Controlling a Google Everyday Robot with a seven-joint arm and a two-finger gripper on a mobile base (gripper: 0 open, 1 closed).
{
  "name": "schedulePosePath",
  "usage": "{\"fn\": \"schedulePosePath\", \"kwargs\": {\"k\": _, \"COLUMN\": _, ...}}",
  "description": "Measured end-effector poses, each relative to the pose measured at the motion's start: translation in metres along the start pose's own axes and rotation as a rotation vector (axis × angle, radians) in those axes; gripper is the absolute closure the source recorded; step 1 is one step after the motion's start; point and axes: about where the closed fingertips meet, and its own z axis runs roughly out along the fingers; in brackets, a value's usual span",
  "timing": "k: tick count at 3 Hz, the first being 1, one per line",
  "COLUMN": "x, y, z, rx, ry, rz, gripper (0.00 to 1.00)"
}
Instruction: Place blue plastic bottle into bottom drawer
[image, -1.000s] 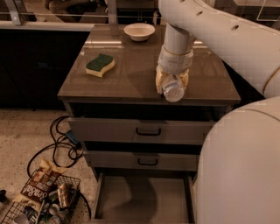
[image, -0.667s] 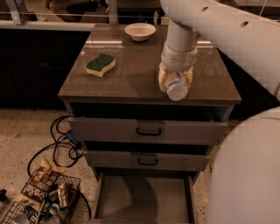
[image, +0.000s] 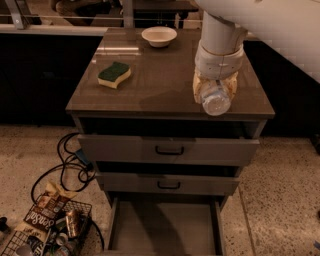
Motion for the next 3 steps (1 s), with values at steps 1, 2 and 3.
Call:
{"fn": "schedulePosePath", "kwargs": {"k": 1, "x": 0.034, "y": -0.011, "z": -0.007, "rx": 0.031, "ry": 0.028, "rz": 0.032, "gripper": 1.0}}
{"fn": "schedulePosePath", "kwargs": {"k": 2, "x": 0.079, "y": -0.029, "z": -0.014, "rx": 0.064, "ry": 0.067, "rz": 0.042, "gripper": 1.0}}
{"fn": "schedulePosePath", "kwargs": {"k": 3, "x": 0.132, "y": -0.045, "z": -0.007, "rx": 0.066, "ry": 0.119, "rz": 0.036, "gripper": 1.0}}
